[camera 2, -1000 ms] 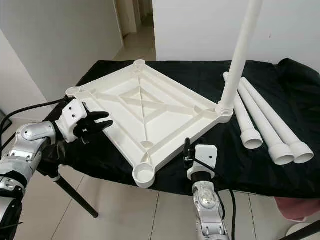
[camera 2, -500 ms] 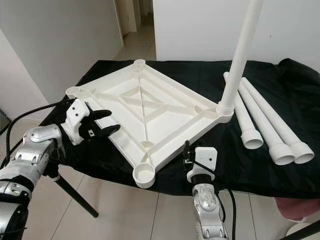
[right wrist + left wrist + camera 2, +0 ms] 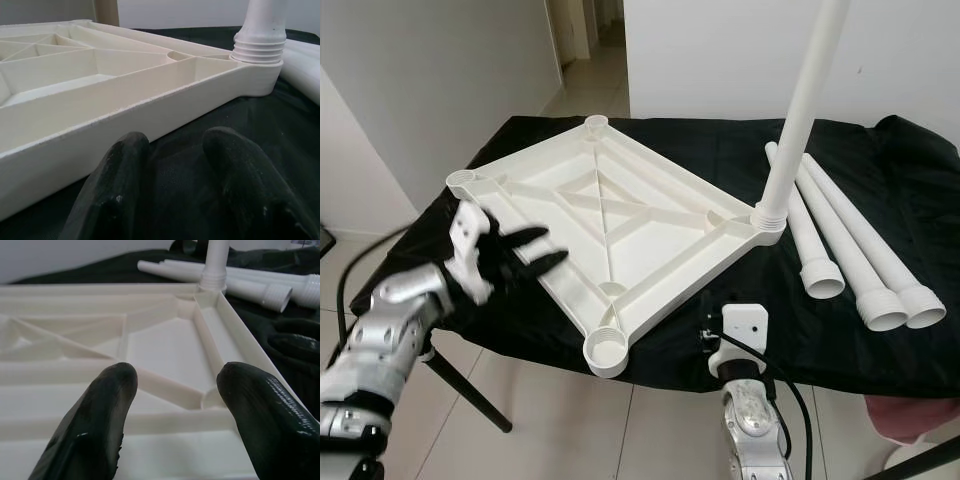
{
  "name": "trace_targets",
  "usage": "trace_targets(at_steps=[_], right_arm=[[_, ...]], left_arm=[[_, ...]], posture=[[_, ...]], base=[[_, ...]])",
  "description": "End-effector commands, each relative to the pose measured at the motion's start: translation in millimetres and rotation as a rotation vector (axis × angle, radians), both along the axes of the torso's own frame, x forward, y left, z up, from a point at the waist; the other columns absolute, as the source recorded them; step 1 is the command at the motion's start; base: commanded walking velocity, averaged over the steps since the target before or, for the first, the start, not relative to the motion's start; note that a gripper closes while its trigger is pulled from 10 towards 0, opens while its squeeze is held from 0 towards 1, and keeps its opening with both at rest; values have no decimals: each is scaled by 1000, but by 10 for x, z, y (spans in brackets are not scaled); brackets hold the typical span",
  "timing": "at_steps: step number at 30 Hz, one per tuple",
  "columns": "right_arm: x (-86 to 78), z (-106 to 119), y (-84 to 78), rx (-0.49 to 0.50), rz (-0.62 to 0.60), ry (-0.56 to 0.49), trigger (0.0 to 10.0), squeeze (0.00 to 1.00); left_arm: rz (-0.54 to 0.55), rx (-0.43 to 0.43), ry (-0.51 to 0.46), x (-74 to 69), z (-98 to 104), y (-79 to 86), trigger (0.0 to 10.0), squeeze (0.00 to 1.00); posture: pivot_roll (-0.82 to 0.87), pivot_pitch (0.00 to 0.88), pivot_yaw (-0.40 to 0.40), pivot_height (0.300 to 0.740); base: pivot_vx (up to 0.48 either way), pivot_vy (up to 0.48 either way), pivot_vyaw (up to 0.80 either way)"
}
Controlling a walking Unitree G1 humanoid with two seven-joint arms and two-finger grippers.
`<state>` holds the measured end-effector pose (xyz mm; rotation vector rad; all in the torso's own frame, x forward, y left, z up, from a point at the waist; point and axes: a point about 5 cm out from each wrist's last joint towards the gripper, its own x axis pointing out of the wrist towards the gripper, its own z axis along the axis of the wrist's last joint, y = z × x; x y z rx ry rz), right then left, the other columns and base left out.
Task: Building children table
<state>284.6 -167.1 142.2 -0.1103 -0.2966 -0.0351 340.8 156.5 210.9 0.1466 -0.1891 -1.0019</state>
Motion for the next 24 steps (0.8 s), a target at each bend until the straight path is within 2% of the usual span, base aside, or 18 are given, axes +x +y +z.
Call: trace_targets(at_steps=[1, 6, 7, 9, 10, 12, 14, 15, 17, 18, 19, 20, 21, 22, 23, 24], right_arm=[[-50, -18, -18, -2, 6, 14, 10000, 0], [-85, -10, -31, 8, 8, 20, 10000, 0], [-110, -19, -22, 15, 20, 25, 10000, 67], [-124, -25, -13, 16, 28, 27, 10000, 67], [-139, -28, -3, 27, 41, 31, 10000, 1000], [-149, -29, 3, 34, 48, 33, 10000, 1000], [-174, -17, 0, 29, 50, 35, 10000, 1000], [-185, -16, -7, 21, 45, 36, 10000, 1000], [-193, -14, -12, 17, 41, 39, 10000, 1000], [-212, -19, -19, 14, 42, 47, 10000, 0], [-212, -19, -19, 14, 42, 47, 10000, 0], [-226, -28, -24, 11, 46, 56, 10000, 0], [-226, -28, -24, 11, 46, 56, 10000, 0], [-226, -28, -24, 10, 47, 57, 10000, 0], [-226, -28, -24, 10, 48, 58, 10000, 0], [-225, -22, -26, 6, 49, 58, 10000, 0]], left_arm=[[202, -70, -21, 11, 18, 46, 10000, 0], [178, -65, -4, -60, -99, -3, 10000, 0], [131, -52, -34, -104, -145, -34, 10000, 0], [103, -43, -48, -127, -165, -47, 10000, 0], [75, -38, -62, -153, -175, -53, 10000, 0], [59, -35, -71, -170, -180, -55, 10000, 0], [-25, -14, 13, -199, -244, -39, 10000, 0], [-68, 3, 40, -203, -268, -25, 10000, 580], [-87, 14, 56, -213, -277, -19, 10000, 580], [-135, 46, 73, -226, -294, -10, 10000, 1000], [-135, 46, 73, -226, -294, -10, 10000, 1000], [-181, 123, 74, -248, -337, -10, 10000, 1000], [-181, 123, 74, -248, -337, -10, 10000, 1000], [-208, 158, 69, -259, -355, -15, 10000, 1000], [-226, 180, 66, -266, -367, -18, 10000, 31], [-239, 197, 60, -258, -375, -19, 10000, 31]], posture=[[44, 169, 65, 740], [39, 160, 54, 740], [36, 158, 50, 740], [36, 158, 50, 740], [35, 156, 48, 740], [35, 156, 48, 740], [29, 156, 50, 740], [24, 157, 53, 740], [22, 157, 55, 740], [16, 158, 58, 740], [16, 158, 58, 740], [13, 160, 60, 740], [13, 160, 60, 740], [10, 163, 64, 740], [10, 163, 64, 740], [6, 167, 67, 740]], base=[[0, 0, 0], [0, 0, 0], [0, 0, 0], [0, 0, 0], [0, 0, 0], [0, 0, 0], [0, 0, 0], [0, 0, 0], [0, 0, 0], [0, 0, 0], [0, 0, 0], [0, 0, 0], [0, 0, 0], [0, 0, 0], [0, 0, 0], [0, 0, 0]])
